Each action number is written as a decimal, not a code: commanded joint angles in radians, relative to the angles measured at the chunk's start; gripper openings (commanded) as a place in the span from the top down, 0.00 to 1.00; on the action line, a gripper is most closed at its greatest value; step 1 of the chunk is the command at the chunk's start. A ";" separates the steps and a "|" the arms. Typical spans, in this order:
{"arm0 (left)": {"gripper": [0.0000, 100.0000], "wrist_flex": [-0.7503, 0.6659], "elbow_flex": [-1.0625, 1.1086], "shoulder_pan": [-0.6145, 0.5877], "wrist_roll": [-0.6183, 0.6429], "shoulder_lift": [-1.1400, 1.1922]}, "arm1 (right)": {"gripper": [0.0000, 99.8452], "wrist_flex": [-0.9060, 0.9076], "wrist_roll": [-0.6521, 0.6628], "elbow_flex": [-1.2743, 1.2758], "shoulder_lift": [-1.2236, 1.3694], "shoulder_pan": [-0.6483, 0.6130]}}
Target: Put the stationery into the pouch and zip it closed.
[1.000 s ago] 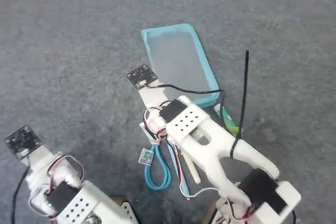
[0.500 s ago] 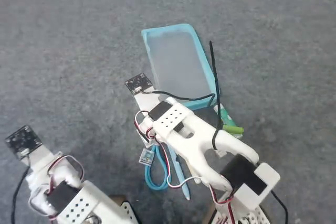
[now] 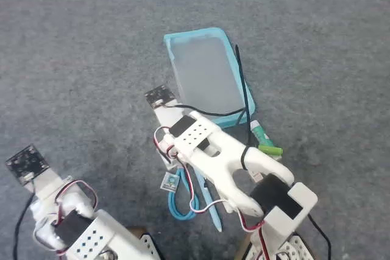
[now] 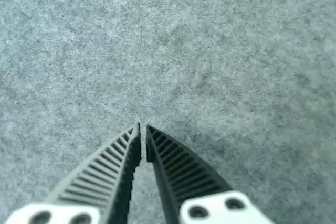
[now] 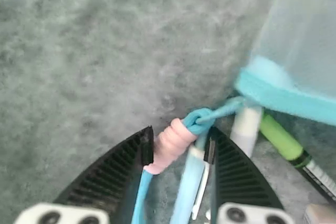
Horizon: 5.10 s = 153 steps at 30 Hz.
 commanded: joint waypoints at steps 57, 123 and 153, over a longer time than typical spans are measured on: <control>0.99 0.005 -0.010 0.011 -0.011 -0.017 | 0.88 0.120 -0.072 -0.181 0.097 0.030; 0.81 -0.118 -0.751 0.994 -0.072 0.740 | 0.99 0.061 0.496 0.408 -1.058 0.260; 0.78 -0.293 -0.486 1.260 -0.060 0.532 | 0.99 -0.039 0.457 0.462 -1.059 0.179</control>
